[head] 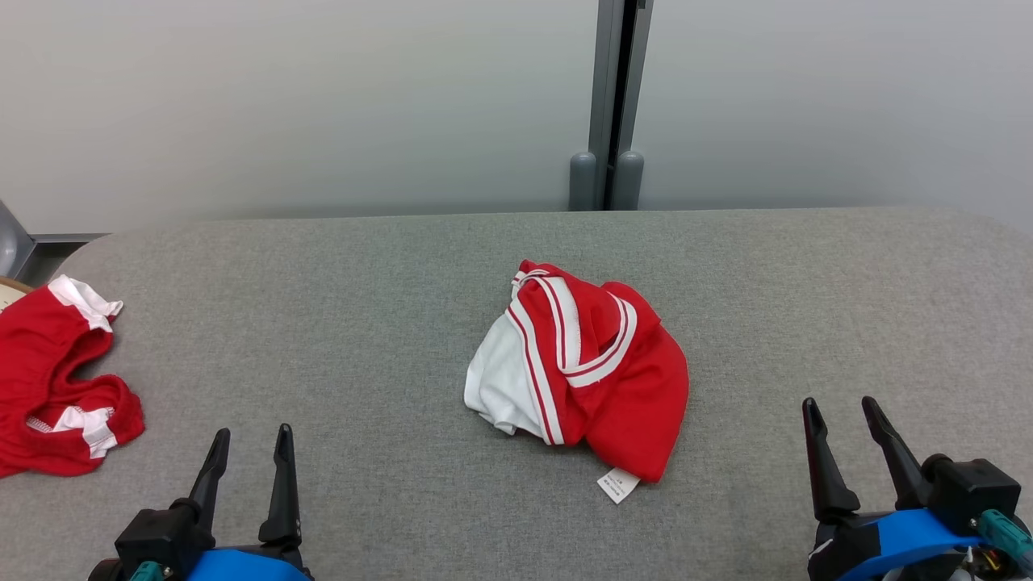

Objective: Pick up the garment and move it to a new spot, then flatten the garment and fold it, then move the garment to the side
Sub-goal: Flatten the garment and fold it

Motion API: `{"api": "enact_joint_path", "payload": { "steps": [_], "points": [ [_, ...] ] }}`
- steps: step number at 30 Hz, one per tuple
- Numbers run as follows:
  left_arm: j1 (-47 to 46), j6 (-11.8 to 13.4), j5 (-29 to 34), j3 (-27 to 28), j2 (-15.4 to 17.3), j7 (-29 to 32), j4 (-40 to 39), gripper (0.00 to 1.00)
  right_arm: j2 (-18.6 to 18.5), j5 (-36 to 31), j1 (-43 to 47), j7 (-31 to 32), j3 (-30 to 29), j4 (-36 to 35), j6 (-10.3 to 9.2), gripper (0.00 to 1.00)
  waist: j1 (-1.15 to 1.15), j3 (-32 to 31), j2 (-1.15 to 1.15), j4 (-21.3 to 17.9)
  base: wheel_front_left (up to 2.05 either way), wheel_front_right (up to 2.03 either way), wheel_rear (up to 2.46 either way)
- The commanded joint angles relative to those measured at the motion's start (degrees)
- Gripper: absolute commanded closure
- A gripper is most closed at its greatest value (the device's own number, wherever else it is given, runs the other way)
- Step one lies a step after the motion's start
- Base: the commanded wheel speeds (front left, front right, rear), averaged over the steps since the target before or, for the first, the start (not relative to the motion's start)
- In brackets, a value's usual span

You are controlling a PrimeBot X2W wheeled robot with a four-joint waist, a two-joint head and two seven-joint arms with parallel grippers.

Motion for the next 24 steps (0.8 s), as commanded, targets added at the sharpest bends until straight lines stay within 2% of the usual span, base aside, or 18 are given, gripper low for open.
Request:
{"api": "enact_joint_path", "payload": {
  "steps": [1, 6, 11, 19, 24],
  "points": [
    [-0.94, -0.07, 0.09, -0.07, 0.04, -0.21, 0.2, 0.0, -0.2, -0.23, 0.58, 0.12, 0.09, 0.18, 0.03, 0.0, 0.0, -0.07, 0.0, 0.01, 0.0, 0.0, 0.0],
    [-1.07, -0.14, 0.0, -0.43, -0.19, -0.21, 0.5, 0.0, -0.2, -0.55, 0.58, 0.65, 0.67, 0.19, 0.03, 0.0, 0.0, -0.18, 0.0, 0.24, 0.0, 0.0, 0.0],
    [-1.31, -0.15, -0.15, -0.62, -0.35, -0.22, 0.28, 0.0, -0.2, -0.61, -1.71, 2.69, 3.61, 0.34, 0.03, 0.0, 0.0, 0.3, 0.0, 0.56, 0.0, 0.0, 0.0],
    [-3.02, -0.45, -0.04, -0.89, -0.14, -0.22, -0.51, 0.0, -0.18, -0.99, -12.37, 10.33, 16.01, 6.15, 0.03, 0.0, 0.0, 2.63, 0.0, 1.87, 0.0, 0.0, 0.0],
    [-4.6, -0.45, 0.18, -1.36, -0.35, -0.16, -0.4, 0.0, -0.21, -2.21, -19.95, 13.49, 21.44, 13.17, 0.03, 0.0, 0.0, 3.95, 0.0, 3.4, 0.0, 0.0, 0.0]
  ]
}}
